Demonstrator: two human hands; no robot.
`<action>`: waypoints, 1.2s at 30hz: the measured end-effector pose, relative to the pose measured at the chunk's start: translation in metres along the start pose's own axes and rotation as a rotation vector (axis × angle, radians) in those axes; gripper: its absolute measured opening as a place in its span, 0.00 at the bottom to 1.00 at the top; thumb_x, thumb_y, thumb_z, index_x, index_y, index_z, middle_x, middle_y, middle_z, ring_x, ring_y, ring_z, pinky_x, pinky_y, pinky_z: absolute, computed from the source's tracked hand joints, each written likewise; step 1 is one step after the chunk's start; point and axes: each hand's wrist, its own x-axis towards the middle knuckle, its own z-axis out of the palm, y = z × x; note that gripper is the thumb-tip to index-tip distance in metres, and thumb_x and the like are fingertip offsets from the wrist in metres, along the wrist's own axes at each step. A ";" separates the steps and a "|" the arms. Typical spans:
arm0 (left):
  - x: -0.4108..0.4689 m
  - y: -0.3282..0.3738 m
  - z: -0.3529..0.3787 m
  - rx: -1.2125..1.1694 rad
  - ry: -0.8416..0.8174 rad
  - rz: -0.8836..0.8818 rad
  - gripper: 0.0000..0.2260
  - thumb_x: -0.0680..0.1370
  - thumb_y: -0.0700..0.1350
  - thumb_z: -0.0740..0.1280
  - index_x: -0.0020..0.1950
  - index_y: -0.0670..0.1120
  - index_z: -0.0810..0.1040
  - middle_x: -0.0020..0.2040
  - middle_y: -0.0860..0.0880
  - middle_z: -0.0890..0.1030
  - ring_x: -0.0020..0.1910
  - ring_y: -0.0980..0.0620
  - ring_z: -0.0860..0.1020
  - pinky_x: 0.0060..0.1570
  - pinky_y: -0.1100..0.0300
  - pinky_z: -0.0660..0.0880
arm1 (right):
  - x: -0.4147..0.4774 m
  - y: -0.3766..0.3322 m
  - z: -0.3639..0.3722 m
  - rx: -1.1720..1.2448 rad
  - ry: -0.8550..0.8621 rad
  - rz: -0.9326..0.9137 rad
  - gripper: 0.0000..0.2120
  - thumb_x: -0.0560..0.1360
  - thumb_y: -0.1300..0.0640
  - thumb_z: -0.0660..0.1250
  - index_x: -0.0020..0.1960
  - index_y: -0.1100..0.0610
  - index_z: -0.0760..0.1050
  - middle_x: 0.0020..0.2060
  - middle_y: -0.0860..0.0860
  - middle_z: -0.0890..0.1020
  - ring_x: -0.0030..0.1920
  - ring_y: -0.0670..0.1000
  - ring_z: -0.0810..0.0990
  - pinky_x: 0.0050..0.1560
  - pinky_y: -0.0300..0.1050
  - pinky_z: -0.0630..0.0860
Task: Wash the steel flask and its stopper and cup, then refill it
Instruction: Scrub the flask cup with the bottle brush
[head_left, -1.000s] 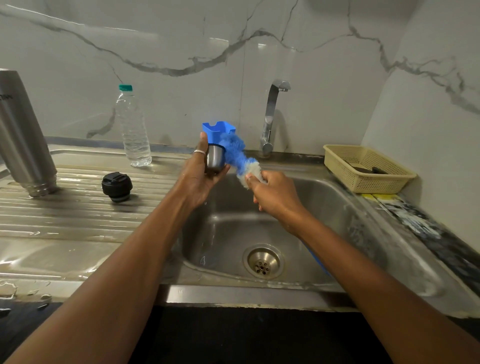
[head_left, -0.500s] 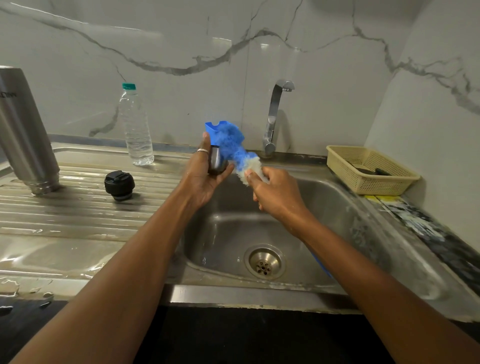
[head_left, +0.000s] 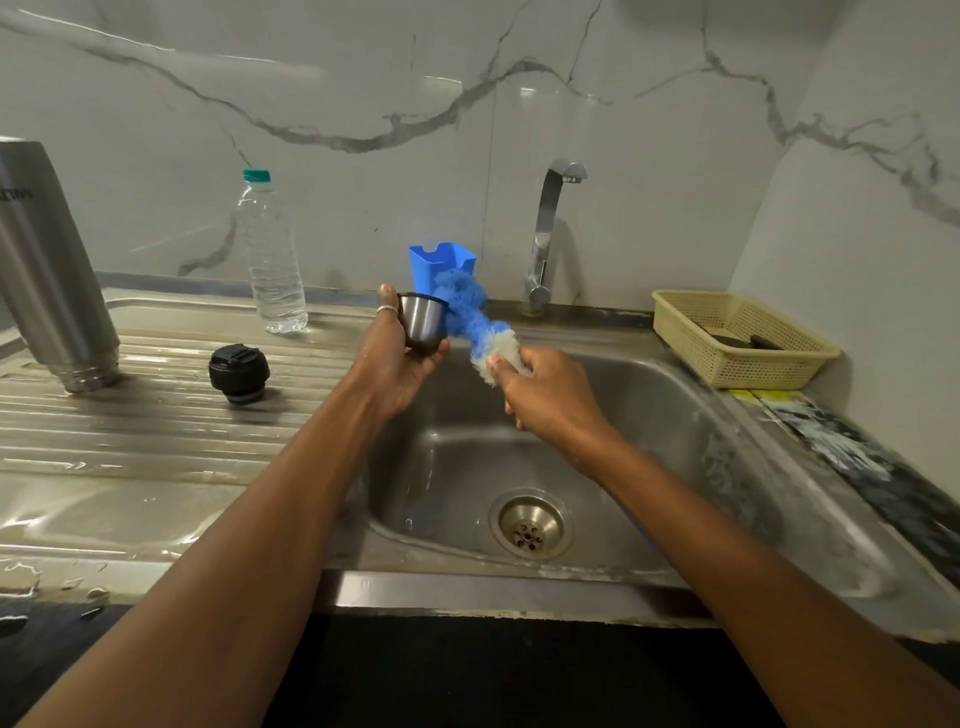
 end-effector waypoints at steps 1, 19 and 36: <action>0.000 -0.001 0.000 0.011 0.001 -0.014 0.23 0.85 0.61 0.55 0.60 0.44 0.78 0.48 0.46 0.84 0.44 0.51 0.81 0.35 0.60 0.80 | 0.000 0.003 -0.001 -0.015 0.002 0.016 0.17 0.80 0.45 0.64 0.41 0.56 0.79 0.33 0.52 0.83 0.36 0.55 0.83 0.47 0.58 0.82; -0.002 0.003 0.000 0.027 -0.042 -0.002 0.23 0.77 0.64 0.69 0.56 0.44 0.81 0.42 0.49 0.84 0.34 0.56 0.80 0.27 0.65 0.77 | 0.005 0.005 -0.005 -0.067 0.029 -0.041 0.17 0.80 0.44 0.64 0.43 0.57 0.80 0.34 0.53 0.83 0.36 0.56 0.83 0.45 0.58 0.82; -0.005 -0.001 0.000 0.107 -0.054 -0.076 0.23 0.82 0.60 0.64 0.68 0.45 0.78 0.55 0.45 0.84 0.48 0.49 0.82 0.32 0.62 0.79 | 0.019 0.020 -0.034 -0.459 -0.083 0.012 0.18 0.77 0.45 0.68 0.62 0.53 0.71 0.47 0.50 0.80 0.45 0.54 0.79 0.45 0.50 0.75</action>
